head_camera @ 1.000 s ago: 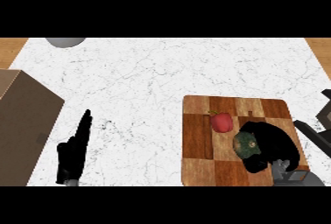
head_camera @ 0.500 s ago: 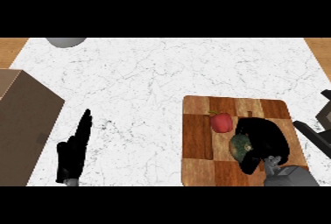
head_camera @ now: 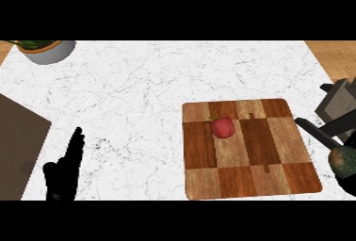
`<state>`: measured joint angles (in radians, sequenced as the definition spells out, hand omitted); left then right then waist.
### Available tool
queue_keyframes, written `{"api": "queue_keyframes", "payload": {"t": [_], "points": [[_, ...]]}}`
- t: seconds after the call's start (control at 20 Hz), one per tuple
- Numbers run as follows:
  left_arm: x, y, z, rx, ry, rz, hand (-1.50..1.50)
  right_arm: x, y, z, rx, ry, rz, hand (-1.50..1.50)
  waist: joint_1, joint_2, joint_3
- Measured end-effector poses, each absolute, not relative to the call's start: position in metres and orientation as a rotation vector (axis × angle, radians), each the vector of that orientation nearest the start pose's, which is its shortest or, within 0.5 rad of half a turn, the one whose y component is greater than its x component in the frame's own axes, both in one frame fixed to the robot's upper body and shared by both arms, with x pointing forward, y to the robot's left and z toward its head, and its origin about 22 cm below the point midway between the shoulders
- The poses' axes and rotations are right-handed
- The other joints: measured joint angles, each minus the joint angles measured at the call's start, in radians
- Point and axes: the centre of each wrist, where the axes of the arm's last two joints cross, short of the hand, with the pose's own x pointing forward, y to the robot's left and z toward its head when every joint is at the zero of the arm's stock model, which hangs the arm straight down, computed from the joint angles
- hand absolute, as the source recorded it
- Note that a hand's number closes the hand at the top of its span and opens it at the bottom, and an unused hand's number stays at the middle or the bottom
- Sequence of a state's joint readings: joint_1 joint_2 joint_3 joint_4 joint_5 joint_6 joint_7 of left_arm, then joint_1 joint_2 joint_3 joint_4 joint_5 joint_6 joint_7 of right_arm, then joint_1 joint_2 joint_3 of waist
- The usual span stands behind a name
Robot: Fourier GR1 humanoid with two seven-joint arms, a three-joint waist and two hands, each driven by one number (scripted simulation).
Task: Pick the squash from the cutting board and place it in the tiered basket
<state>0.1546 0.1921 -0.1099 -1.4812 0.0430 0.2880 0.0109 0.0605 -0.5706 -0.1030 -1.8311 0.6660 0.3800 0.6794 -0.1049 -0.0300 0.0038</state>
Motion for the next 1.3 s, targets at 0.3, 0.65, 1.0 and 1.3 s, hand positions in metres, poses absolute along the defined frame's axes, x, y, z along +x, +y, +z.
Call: {"api": "queue_keyframes", "payload": {"t": [0.3, 0.65, 1.0, 1.3], "points": [[0.189, 0.27, -0.047, 0.337, -1.326, 0.069, 0.0, 0.192, -0.4, 0.198, -1.139, -0.873, 0.456, 1.5, -0.021, -0.006, -0.003], [0.19, 0.269, -0.045, 0.342, -1.33, 0.064, 0.0, 0.141, -0.425, 0.31, -1.278, -1.105, 0.233, 1.5, -0.01, -0.006, -0.006], [0.196, 0.263, -0.042, 0.311, -1.335, 0.031, 0.0, 0.087, -0.438, 0.411, -1.396, -1.233, 0.196, 1.5, 0.03, 0.007, -0.006], [0.208, 0.25, -0.041, 0.274, -1.362, -0.003, 0.0, 0.069, -0.444, 0.471, -1.421, -1.246, 0.144, 1.5, 0.076, 0.019, -0.004]]}}
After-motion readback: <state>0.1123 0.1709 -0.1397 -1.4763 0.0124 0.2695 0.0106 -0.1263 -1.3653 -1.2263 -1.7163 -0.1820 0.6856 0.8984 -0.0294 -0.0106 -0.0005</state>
